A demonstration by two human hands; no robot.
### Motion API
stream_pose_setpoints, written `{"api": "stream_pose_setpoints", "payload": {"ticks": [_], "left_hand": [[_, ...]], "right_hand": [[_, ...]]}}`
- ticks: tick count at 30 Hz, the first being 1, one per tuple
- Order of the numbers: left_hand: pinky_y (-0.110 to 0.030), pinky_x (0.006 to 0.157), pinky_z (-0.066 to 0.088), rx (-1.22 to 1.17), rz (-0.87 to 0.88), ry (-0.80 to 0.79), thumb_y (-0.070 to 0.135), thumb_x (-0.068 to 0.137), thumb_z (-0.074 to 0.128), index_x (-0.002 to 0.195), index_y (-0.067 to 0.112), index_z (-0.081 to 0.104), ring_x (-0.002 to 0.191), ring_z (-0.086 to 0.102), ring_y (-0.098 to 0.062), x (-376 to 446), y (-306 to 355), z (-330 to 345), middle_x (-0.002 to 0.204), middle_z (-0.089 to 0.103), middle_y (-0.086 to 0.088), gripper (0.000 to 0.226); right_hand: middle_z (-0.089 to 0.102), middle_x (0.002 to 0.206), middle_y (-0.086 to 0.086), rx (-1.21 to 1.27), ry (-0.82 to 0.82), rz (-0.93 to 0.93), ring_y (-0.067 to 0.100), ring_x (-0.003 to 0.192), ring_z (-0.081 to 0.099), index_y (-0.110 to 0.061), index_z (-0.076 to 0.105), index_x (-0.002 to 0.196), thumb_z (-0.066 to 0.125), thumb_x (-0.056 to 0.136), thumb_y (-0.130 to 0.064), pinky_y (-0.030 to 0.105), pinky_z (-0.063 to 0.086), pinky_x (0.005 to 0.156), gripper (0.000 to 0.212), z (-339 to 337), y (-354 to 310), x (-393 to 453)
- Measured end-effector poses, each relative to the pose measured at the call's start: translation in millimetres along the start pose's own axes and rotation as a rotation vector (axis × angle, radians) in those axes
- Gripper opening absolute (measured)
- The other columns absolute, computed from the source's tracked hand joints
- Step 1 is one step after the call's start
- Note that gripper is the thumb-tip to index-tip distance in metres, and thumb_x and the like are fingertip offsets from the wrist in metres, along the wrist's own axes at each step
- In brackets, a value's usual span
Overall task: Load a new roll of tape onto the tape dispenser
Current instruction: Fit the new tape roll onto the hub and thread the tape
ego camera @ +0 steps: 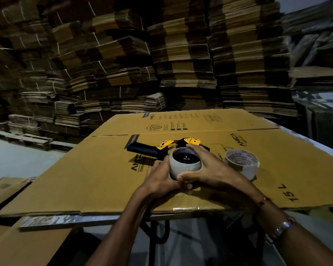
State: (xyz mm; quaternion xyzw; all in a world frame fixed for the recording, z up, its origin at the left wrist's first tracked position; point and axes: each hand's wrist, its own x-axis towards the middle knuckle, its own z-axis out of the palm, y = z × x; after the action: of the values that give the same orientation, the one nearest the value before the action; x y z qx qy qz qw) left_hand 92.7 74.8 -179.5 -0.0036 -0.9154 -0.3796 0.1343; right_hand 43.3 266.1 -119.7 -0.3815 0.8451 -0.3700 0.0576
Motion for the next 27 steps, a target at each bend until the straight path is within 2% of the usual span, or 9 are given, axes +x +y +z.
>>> {"api": "stream_pose_setpoints", "payload": {"ticks": [3,5,9,13,16,20,24,27], "left_hand": [[-0.046,0.102,0.048,0.004,0.002,0.003,0.075,0.047,0.083,0.141,0.047,0.034,0.122,0.051,-0.017,0,0,0,0.129,0.057,0.011,0.110],[-0.046,0.103,0.048,-0.020,0.004,-0.006,0.079,0.044,0.083,0.141,0.049,0.034,0.123,0.052,-0.017,1,-1,0,0.130,0.058,0.012,0.113],[-0.047,0.103,0.048,-0.032,-0.013,-0.026,0.081,0.040,0.082,0.140,0.050,0.034,0.123,0.052,-0.018,1,-1,0,0.130,0.057,0.011,0.115],[-0.045,0.101,0.050,-0.019,-0.033,-0.002,0.084,0.036,0.080,0.137,0.049,0.035,0.121,0.052,-0.019,2,-1,1,0.128,0.057,0.007,0.116],[-0.045,0.102,0.050,-0.008,-0.027,-0.004,0.083,0.037,0.081,0.139,0.046,0.036,0.123,0.052,-0.018,1,1,2,0.129,0.057,0.008,0.117],[-0.045,0.100,0.051,-0.002,-0.042,-0.012,0.082,0.039,0.083,0.139,0.046,0.036,0.123,0.052,-0.018,0,-1,1,0.129,0.056,0.008,0.116],[-0.045,0.104,0.048,-0.021,-0.051,-0.085,0.079,0.040,0.086,0.141,0.050,0.034,0.127,0.050,-0.019,-1,-1,-4,0.135,0.053,0.007,0.117],[-0.045,0.105,0.048,-0.011,-0.041,-0.073,0.083,0.045,0.081,0.143,0.045,0.034,0.127,0.048,-0.017,-3,3,-5,0.135,0.053,0.008,0.116]], "right_hand": [[0.033,0.152,-0.006,0.023,0.046,-0.002,0.012,0.135,0.037,-0.027,0.020,0.156,0.084,0.071,-0.044,0.028,0.035,0.109,0.108,6,4,-3],[0.034,0.150,-0.007,0.013,0.065,-0.013,0.012,0.135,0.038,-0.027,0.021,0.156,0.084,0.072,-0.044,0.025,0.034,0.107,0.106,8,5,-3],[0.034,0.148,-0.007,-0.021,-0.013,-0.012,0.013,0.134,0.038,-0.027,0.023,0.155,0.084,0.069,-0.049,0.030,0.038,0.108,0.107,-1,1,2],[0.037,0.145,-0.004,-0.131,-0.113,-0.007,0.015,0.130,0.042,-0.026,0.026,0.152,0.084,0.068,-0.053,0.029,0.040,0.105,0.106,-11,-3,9],[0.035,0.148,-0.004,-0.095,-0.073,-0.006,0.015,0.133,0.040,-0.026,0.024,0.154,0.084,0.069,-0.051,0.030,0.039,0.107,0.107,-7,-1,5],[0.030,0.154,-0.005,-0.078,-0.035,-0.010,0.015,0.138,0.036,-0.026,0.019,0.156,0.083,0.070,-0.053,0.038,0.036,0.114,0.111,-3,0,0],[0.032,0.151,-0.006,-0.077,-0.059,-0.015,0.015,0.136,0.038,-0.027,0.021,0.155,0.083,0.070,-0.052,0.038,0.039,0.112,0.108,-5,0,-1],[0.033,0.150,-0.006,-0.076,-0.070,-0.014,0.014,0.134,0.039,-0.028,0.021,0.155,0.082,0.070,-0.053,0.038,0.041,0.111,0.107,-7,-1,-1]]}}
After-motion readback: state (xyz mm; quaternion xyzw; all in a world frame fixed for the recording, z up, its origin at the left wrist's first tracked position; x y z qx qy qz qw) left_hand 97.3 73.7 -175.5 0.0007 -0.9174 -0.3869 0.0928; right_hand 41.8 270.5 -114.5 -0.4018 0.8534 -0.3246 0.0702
